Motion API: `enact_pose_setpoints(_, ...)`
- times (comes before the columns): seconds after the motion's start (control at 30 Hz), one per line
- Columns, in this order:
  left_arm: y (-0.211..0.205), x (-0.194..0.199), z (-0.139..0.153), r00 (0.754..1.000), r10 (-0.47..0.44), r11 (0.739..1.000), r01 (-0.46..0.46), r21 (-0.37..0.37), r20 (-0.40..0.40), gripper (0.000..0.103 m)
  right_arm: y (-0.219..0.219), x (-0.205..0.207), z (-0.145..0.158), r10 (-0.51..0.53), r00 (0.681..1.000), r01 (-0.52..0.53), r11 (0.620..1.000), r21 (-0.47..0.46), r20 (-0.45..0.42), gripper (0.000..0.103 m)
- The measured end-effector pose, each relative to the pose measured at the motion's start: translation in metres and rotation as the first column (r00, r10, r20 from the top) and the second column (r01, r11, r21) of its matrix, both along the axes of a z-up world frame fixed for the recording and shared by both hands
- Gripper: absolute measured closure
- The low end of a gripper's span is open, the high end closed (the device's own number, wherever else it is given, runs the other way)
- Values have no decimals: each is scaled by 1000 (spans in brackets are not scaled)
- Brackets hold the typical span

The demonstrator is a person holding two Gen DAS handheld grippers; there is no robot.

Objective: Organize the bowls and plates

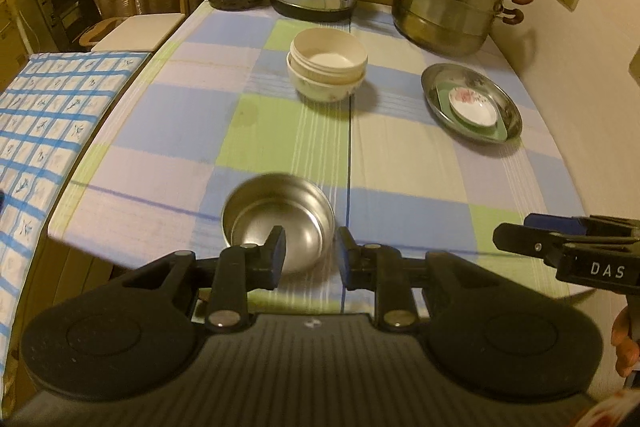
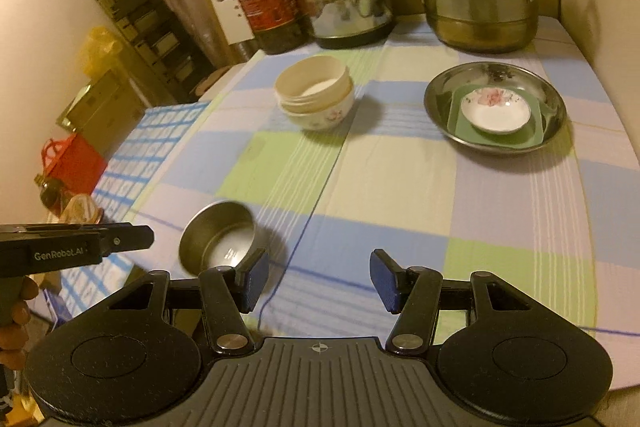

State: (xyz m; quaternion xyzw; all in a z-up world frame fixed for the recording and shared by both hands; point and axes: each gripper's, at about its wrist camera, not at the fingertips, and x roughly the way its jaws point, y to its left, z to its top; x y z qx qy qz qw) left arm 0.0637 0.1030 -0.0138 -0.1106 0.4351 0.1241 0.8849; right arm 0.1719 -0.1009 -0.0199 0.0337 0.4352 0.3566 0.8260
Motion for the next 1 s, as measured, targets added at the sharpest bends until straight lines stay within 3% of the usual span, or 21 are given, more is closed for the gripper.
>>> enact_pose_setpoints(0.5,-32,-50,-5,1000,14,1000,-14,13,-9,79,5,-47,-5,108,994,-107,994,-38,25,47)
enact_pose_setpoints(1.0,-29,-54,-13,999,13,1000,-13,9,-37,79,29,-52,-9,149,989,-148,988,-51,19,47)
